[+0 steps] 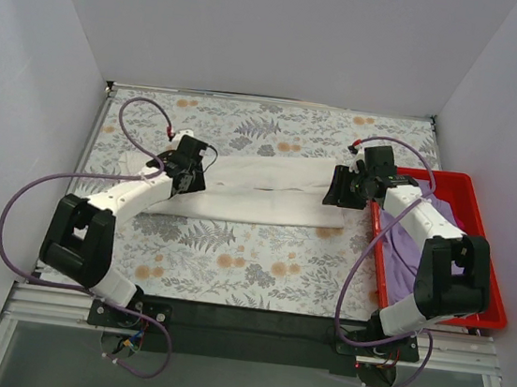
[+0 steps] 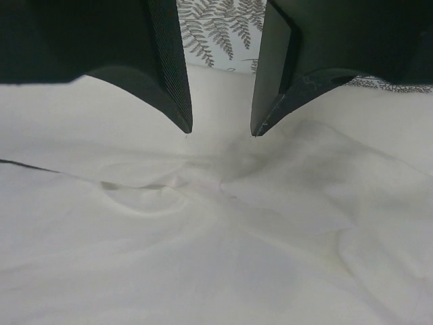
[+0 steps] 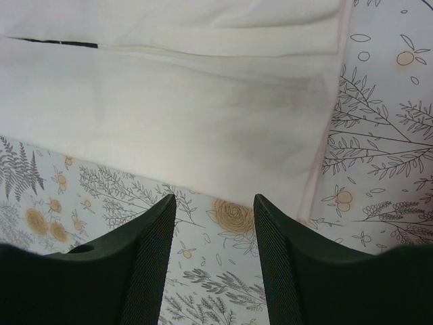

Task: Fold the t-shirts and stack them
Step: Fold the tshirt

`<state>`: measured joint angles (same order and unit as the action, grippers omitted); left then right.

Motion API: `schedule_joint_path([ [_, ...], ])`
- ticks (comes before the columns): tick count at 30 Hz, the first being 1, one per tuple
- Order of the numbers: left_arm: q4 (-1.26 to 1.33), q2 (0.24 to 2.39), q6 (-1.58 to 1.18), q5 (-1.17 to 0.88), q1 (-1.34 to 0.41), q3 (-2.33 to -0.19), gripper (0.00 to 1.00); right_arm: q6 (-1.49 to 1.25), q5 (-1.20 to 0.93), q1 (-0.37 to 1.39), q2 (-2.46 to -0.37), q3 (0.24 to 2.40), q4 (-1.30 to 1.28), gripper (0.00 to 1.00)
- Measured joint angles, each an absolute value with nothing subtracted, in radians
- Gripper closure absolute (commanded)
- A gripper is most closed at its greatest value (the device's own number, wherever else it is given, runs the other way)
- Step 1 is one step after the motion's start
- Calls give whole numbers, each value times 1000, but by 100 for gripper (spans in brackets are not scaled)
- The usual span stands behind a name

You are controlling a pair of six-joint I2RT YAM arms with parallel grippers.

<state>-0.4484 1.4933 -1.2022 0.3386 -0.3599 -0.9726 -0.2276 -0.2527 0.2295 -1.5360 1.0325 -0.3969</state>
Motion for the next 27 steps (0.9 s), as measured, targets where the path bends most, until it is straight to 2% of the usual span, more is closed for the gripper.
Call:
schedule_joint_path([
  [15, -424, 1678, -1022, 460, -415, -976, 64, -228, -258, 229, -1525, 1015, -401, 52],
  [18, -417, 1679, -1010, 472, -415, -976, 72, -228, -258, 229, -1524, 1015, -401, 52],
  [19, -417, 1681, -1006, 473, -415, -977, 78, -228, -258, 229, -1524, 1015, -401, 52],
  [22, -417, 1681, -999, 474, -415, -978, 85, -229, -258, 229, -1524, 1015, -401, 51],
  [23, -419, 1682, -998, 472, -415, -979, 91, -229, -258, 229, -1524, 1015, -401, 51],
  [27, -459, 1702, -1003, 459, -419, -1027, 97, -229, -258, 229, -1524, 1015, -401, 51],
])
